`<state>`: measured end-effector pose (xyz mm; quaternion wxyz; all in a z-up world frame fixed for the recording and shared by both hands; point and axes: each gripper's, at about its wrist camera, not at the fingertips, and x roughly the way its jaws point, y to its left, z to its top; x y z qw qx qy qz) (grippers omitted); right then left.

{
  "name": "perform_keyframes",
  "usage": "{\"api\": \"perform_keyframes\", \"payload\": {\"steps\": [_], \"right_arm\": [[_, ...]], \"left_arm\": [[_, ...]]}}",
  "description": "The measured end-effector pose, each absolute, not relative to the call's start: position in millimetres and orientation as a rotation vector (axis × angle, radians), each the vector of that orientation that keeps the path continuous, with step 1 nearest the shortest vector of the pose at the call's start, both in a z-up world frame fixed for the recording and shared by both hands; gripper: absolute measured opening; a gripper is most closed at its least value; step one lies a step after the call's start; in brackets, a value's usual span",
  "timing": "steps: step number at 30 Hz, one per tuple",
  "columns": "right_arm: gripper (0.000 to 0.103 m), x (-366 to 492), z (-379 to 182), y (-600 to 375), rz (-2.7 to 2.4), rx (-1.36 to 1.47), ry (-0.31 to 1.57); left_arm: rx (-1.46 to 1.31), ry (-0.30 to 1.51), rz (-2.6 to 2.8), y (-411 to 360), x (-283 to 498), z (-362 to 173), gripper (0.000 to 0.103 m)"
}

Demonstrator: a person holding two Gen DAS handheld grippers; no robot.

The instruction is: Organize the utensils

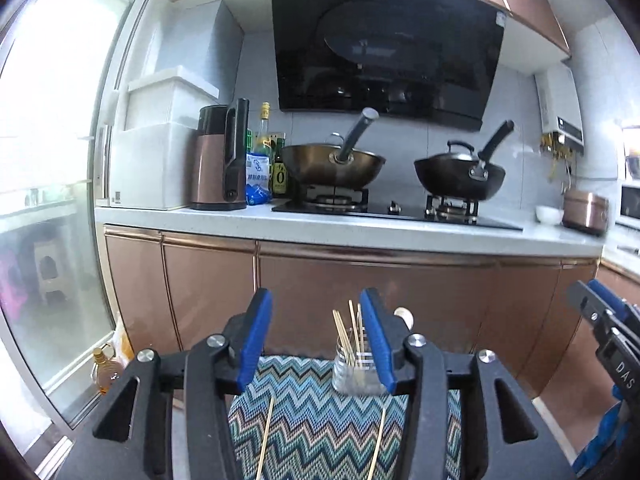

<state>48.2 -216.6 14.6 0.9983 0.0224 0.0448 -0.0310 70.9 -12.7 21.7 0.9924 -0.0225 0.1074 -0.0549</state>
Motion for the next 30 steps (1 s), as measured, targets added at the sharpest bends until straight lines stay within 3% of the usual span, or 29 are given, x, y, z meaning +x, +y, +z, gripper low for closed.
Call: {"api": "perform_keyframes", "payload": {"steps": [22, 30], "right_arm": [[0.051, 9.7, -4.5, -265.4, -0.172, 0.121, 0.127], [0.058, 0.8, -3.2, -269.8, -0.185, 0.118, 0.113]], "left_arm": [[0.040, 0.206, -0.049, -31.9, 37.5, -2.1, 0.045], [0.044, 0.241, -0.035, -30.9, 36.0, -9.0, 0.050]]}}
